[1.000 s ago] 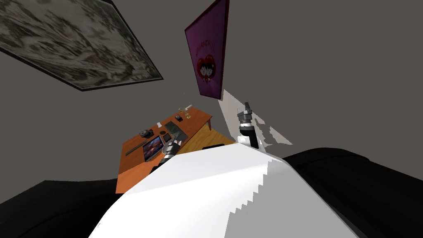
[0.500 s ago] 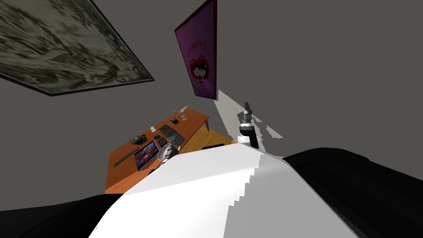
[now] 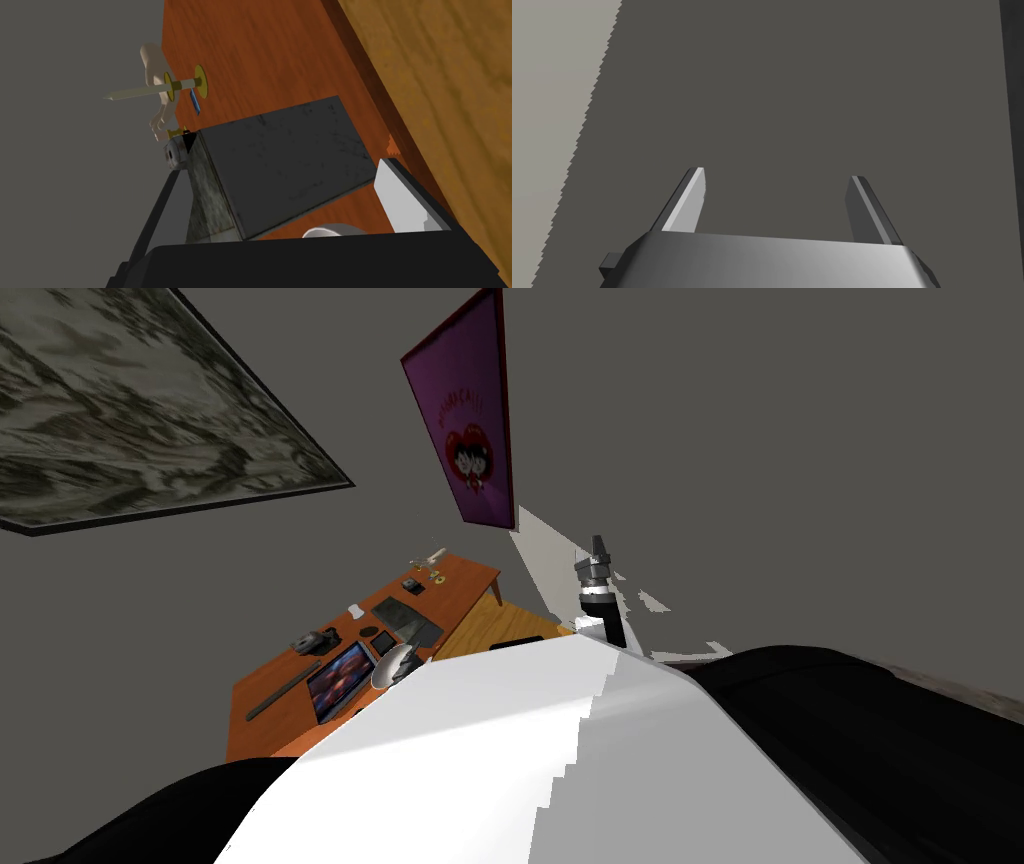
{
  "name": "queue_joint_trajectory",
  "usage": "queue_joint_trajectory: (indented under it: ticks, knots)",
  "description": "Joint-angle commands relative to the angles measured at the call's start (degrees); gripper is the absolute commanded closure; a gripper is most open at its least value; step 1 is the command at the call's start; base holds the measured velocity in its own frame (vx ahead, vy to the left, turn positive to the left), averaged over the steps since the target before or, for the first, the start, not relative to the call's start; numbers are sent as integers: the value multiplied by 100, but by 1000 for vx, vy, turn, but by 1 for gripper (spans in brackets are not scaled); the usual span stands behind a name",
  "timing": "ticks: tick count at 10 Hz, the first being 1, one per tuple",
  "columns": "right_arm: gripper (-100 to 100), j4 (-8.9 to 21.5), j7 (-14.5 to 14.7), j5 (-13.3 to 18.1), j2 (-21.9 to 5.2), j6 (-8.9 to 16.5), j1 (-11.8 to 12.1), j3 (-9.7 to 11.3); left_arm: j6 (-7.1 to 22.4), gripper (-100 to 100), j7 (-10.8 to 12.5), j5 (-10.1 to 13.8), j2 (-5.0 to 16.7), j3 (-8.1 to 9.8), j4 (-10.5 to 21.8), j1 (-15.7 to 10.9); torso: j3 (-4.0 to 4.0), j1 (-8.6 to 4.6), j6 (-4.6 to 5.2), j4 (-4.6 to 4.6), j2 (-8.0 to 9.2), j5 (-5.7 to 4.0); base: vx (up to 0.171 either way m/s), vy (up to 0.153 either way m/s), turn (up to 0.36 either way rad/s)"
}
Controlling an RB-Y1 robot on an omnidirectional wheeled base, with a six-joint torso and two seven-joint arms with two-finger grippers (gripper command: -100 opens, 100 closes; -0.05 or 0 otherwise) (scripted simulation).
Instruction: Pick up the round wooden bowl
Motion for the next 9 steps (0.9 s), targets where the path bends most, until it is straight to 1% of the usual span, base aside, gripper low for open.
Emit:
queue_joint_trajectory:
  ticks: [1,2,3,4,5,7,8,9]
  knots:
    - [0,0,0,0,0,0,0,0,124,-100,1,286,186,-97,254,7,0,0,0,0,0,0,-3,6,-172]
    - [0,0,0,0,0,0,-1,0,124,-100,1,328,186,-97,254,7,0,1,4,0,0,0,-2,12,-80]
    - [0,0,0,0,0,0,0,0,226,-100,-1,557,339,-161,427,56,0,1,-1,0,0,0,0,14,-155]
    - [0,0,0,0,0,0,-1,0,329,-100,-3,735,480,-224,560,98,0,2,2,0,0,0,-7,23,-228]
    - [0,0,0,0,0,0,-1,0,329,-100,-3,845,480,-224,598,98,0,7,3,0,0,1,-7,24,-90]
    - [0,0,0,0,0,0,0,0,535,-100,-3,1218,722,-349,925,162,0,7,2,0,0,1,-4,31,-181]
    - [0,0,0,0,0,0,0,0,535,-100,-3,1318,722,-349,925,162,-1,13,2,0,-1,2,-5,39,-63]
    - [0,0,0,0,0,0,0,-1,636,-100,-2,1531,822,-411,1080,185,0,11,-2,0,0,3,-7,29,-97]
